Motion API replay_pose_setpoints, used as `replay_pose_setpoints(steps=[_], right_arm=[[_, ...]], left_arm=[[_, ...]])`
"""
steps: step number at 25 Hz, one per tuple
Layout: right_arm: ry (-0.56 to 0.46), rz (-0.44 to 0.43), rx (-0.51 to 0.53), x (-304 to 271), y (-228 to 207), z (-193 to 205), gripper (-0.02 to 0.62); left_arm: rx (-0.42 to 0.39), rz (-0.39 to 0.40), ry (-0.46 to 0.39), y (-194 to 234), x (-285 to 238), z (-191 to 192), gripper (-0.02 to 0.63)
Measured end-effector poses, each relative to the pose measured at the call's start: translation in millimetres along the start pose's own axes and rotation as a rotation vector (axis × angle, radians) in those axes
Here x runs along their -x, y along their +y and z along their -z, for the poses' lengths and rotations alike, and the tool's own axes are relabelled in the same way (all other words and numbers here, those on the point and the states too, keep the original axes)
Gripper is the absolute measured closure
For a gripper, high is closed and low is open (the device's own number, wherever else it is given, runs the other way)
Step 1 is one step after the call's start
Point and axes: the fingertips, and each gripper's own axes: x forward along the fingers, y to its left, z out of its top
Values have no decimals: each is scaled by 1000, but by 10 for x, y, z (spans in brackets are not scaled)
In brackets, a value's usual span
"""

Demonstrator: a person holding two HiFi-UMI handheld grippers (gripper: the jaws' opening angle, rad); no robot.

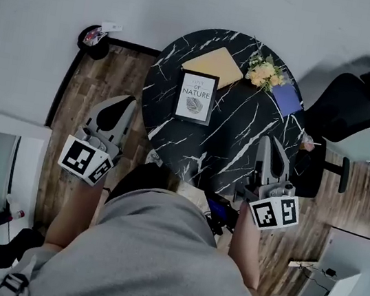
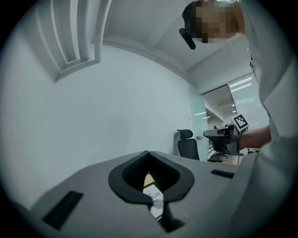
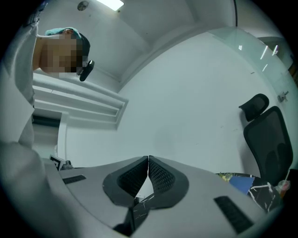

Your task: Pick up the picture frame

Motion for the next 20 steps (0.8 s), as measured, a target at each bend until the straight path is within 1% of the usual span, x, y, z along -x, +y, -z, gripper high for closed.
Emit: replay_pose_setpoints(steps=[10, 20], right_arm=[[6, 116, 11, -491, -229, 27, 569], [28, 184, -13, -896, -271, 254, 569]], left_arm=[[12, 124, 23, 473, -739, 32, 600], [36, 195, 64, 846, -1074, 197, 599]])
